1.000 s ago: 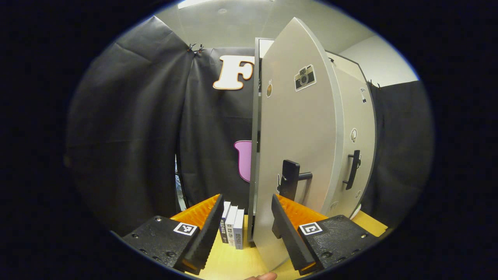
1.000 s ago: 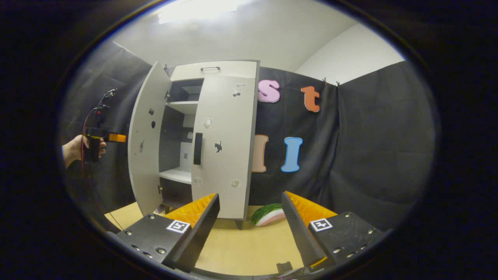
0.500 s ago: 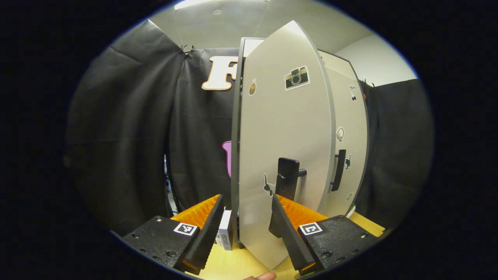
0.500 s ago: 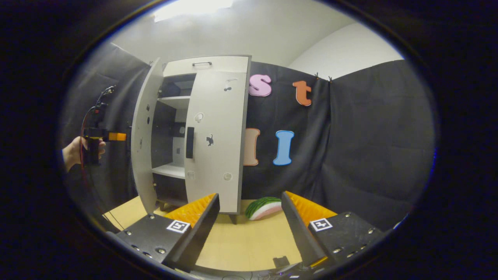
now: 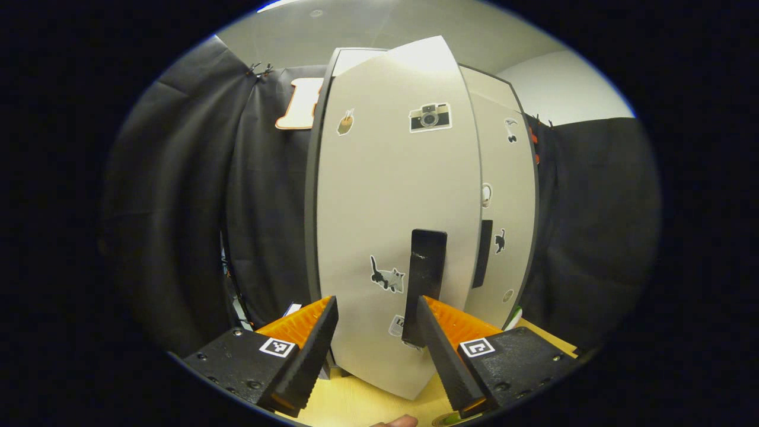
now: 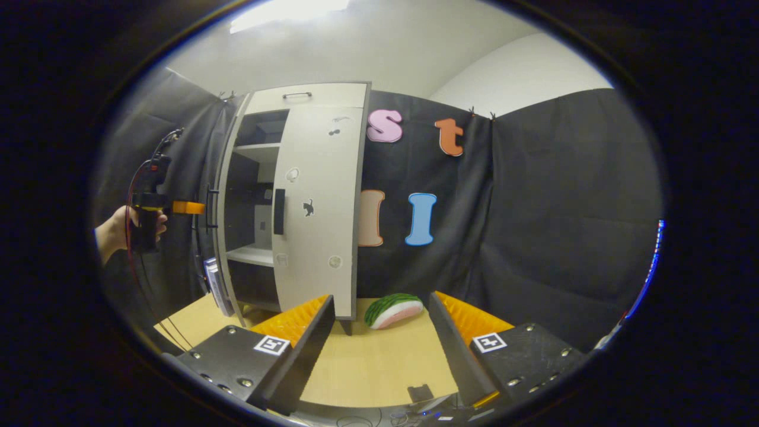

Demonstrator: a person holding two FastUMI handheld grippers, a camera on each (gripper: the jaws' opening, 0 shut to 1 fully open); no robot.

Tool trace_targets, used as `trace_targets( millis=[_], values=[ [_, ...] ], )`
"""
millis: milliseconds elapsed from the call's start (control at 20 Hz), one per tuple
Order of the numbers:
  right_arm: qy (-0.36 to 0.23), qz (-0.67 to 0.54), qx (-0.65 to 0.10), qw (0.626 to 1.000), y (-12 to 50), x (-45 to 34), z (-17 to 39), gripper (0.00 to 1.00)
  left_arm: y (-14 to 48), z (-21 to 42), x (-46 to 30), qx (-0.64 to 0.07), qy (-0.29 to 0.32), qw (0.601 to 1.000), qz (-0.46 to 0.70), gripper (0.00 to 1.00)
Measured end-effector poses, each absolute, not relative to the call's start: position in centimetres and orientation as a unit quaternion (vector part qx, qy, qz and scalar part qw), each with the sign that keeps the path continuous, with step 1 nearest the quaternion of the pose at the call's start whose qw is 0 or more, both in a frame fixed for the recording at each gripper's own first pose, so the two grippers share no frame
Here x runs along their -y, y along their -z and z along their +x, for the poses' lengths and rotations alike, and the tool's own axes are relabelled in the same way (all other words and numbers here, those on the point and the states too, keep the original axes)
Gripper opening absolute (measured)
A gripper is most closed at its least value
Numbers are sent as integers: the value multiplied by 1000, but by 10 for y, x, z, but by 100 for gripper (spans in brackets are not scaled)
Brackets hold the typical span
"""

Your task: Grasp the bottle in the cabinet with the left hand and place it on the coaster, then close the right door with the right hand and the left door with the left hand.

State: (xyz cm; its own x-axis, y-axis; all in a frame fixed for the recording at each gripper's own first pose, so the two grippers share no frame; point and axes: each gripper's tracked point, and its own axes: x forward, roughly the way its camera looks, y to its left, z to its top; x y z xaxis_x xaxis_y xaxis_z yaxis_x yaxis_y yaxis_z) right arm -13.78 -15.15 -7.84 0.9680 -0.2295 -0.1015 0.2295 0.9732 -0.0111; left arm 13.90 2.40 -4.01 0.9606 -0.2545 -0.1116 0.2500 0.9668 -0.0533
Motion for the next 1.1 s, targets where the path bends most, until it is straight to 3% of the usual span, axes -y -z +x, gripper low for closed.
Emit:
trace_targets(
  millis=[450, 600, 700, 750, 850, 1100],
  values=[
    [99, 1, -36, 994, 66, 141, -136, 96, 38, 104, -13, -52, 135, 989, -34, 86],
    [79, 4, -28, 996, 58, 123, -124, 96, 46, 86, -28, -55, 109, 992, -23, 82],
    [64, 1, -23, 998, 52, 109, -114, 96, 52, 74, -37, -62, 93, 994, -13, 85],
    [57, 0, -22, 998, 50, 100, -109, 96, 53, 66, -37, -63, 94, 994, -10, 82],
    [41, 3, -21, 999, 46, 83, -98, 95, 56, 54, -37, -66, 99, 993, -10, 86],
    [8, 21, -20, 1000, 36, 44, -73, 96, 57, 43, -37, -76, 113, 990, -36, 82]
  ],
)
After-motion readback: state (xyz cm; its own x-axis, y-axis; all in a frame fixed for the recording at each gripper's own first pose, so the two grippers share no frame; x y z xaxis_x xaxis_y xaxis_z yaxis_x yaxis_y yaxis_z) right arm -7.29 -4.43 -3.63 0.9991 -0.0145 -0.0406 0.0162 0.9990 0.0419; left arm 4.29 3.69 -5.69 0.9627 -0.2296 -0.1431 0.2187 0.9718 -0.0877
